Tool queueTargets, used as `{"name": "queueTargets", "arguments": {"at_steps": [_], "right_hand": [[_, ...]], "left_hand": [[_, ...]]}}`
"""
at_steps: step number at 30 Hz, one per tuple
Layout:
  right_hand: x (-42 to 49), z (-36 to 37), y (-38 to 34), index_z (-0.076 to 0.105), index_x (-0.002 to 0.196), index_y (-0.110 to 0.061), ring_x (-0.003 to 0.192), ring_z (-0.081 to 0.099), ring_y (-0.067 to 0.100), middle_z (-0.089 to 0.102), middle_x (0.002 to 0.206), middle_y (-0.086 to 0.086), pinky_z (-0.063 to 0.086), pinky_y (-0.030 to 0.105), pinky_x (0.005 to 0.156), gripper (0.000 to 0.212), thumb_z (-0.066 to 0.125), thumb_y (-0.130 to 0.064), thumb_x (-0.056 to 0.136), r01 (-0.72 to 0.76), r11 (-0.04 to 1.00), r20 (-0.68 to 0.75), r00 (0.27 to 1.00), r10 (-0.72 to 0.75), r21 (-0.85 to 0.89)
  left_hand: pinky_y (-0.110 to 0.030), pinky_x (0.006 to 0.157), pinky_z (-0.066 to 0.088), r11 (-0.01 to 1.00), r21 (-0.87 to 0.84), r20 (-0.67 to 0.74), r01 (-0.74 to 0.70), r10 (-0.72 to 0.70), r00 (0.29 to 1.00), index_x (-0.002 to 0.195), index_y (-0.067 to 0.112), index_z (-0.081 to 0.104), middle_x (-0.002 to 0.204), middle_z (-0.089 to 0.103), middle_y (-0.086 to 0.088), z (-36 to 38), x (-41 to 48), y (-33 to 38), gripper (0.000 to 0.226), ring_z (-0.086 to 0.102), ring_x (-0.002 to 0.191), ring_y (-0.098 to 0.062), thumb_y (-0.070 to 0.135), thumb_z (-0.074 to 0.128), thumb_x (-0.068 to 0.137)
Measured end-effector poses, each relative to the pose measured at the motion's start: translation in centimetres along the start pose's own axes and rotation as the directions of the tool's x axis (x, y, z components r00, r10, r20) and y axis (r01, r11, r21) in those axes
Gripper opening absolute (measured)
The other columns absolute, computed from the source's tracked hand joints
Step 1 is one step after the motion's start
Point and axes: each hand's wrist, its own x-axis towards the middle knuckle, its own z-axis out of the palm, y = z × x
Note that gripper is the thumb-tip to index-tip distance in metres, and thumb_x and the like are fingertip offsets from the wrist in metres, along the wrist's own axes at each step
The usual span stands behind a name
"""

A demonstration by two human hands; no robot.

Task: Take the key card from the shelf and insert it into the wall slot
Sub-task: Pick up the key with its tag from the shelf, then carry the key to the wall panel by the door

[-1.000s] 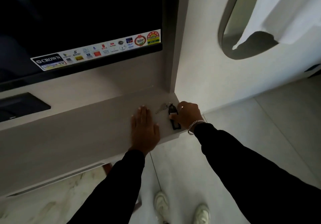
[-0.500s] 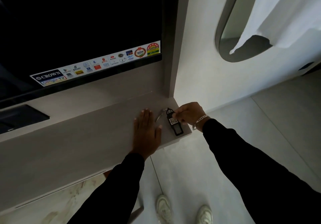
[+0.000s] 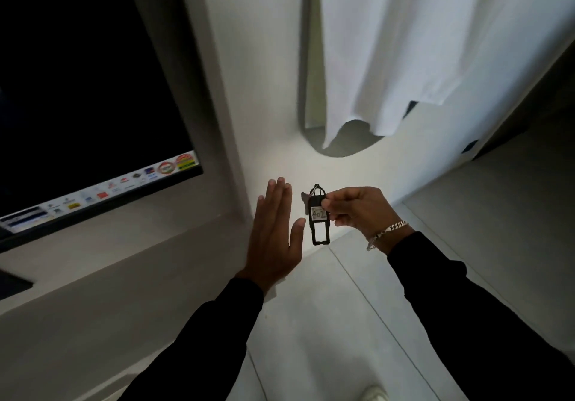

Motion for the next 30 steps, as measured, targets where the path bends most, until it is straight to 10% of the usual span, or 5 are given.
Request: {"name": "queueTargets", "arguments": {"at_steps": [30], "right_hand": [[8.1,-40.0,-10.0,0.074,0.075,-0.009,0.049,0.059,0.011,0.069,0.062,0.006,0.053,0.019,0.048,0.009,0.073,0.0,0.077,0.239,0.97,-0.288,0.932,-0.218,0.038]], "left_hand": [[-0.046,0.129,0.001,0.913,-0.025,-0.078,-0.407,0.404,0.911,0.156,0.003,0.017,0.168,0.01,-0.017,24.9,33.4,22.8,0.066,0.002,0.158,-0.028,0.033,0.034,0.1]]}}
